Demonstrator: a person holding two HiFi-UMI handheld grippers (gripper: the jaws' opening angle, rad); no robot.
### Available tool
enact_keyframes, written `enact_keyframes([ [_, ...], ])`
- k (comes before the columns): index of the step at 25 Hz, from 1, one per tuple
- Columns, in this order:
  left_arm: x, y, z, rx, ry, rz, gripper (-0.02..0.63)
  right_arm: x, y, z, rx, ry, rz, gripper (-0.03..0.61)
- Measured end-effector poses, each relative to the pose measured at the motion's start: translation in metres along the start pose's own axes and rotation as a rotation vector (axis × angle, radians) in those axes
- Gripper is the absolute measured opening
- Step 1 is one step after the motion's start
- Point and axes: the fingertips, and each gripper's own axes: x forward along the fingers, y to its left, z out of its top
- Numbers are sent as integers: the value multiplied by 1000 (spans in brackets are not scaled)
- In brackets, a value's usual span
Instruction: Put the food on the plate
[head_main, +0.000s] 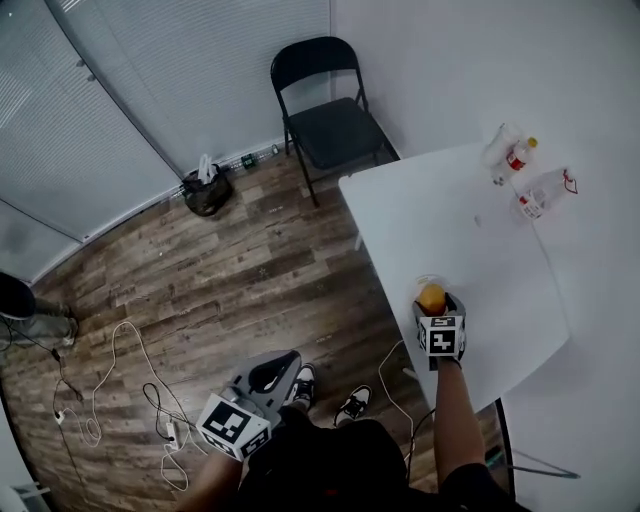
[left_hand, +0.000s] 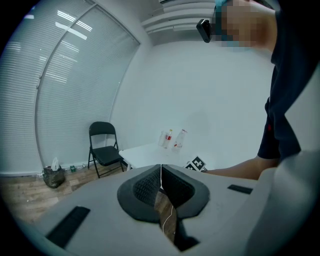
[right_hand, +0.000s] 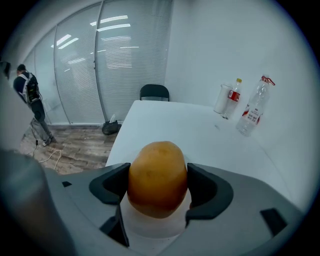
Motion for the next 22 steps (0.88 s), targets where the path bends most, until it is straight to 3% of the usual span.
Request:
enact_keyframes([
  [8,-9,6,1,6,-4,2,23,-19,1,21,44,-69,-18,370],
  [14,-3,-7,17,1,-33,-54,23,-113,-8,79,140,-376,-12,370],
  [17,2,-21,28,27,-51,-97,23,-168,-12,98,118,-503,-22,366],
  [18,4,-26,31,38,-55,-113,23,-186,-14,101,116,-532,-41,312],
  [20,6,-37,36,61,-61,-143,23,-219,-20,106,141,-597,-71,91],
  [22,10,-46,41,83,-69,-170,23,-250,-21,109,167,-672,-67,43],
])
